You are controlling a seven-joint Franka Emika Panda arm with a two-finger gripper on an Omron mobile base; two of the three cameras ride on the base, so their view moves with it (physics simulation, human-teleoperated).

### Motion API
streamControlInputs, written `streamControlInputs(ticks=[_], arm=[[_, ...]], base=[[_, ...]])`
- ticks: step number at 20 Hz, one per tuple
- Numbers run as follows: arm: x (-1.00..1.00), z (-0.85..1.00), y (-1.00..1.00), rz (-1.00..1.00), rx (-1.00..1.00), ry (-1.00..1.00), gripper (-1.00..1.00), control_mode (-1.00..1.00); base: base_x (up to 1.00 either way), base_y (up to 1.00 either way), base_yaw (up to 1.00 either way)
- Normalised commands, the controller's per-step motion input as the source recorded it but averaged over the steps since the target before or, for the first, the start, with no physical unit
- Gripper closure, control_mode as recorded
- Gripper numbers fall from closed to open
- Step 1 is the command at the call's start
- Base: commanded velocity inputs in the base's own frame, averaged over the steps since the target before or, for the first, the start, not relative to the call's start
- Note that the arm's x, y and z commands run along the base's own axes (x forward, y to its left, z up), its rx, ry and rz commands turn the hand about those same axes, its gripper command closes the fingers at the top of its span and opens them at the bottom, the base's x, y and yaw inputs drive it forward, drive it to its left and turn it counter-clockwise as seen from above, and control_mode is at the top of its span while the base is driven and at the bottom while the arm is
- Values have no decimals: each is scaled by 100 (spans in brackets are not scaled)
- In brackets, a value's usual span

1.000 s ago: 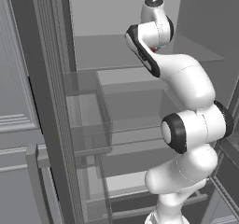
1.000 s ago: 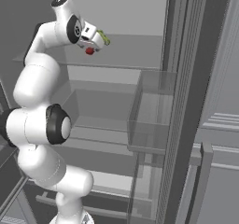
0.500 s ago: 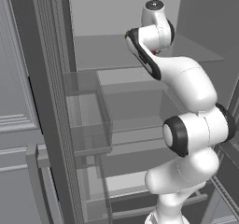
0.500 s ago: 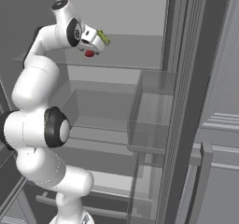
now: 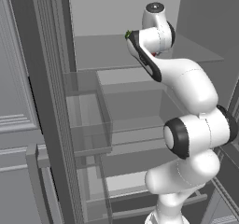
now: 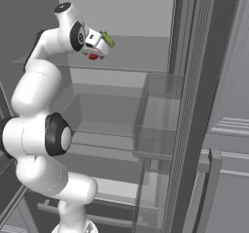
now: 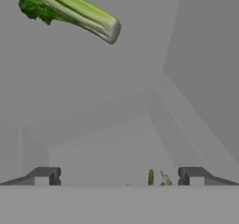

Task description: Take the strawberry from the fridge and place it on top of the pancake, located on the dining counter.

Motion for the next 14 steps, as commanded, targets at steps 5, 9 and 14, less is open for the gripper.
streamControlInputs(ticks=[5,9,14], arm=[[-1,-13,0,0,0,0,-100,-100],[-13,-30,-4,0,3,1,100,-100],[-51,-36,-12,-1,7,0,100,-100]], base=[[0,0,0],[0,0,0],[0,0,0]])
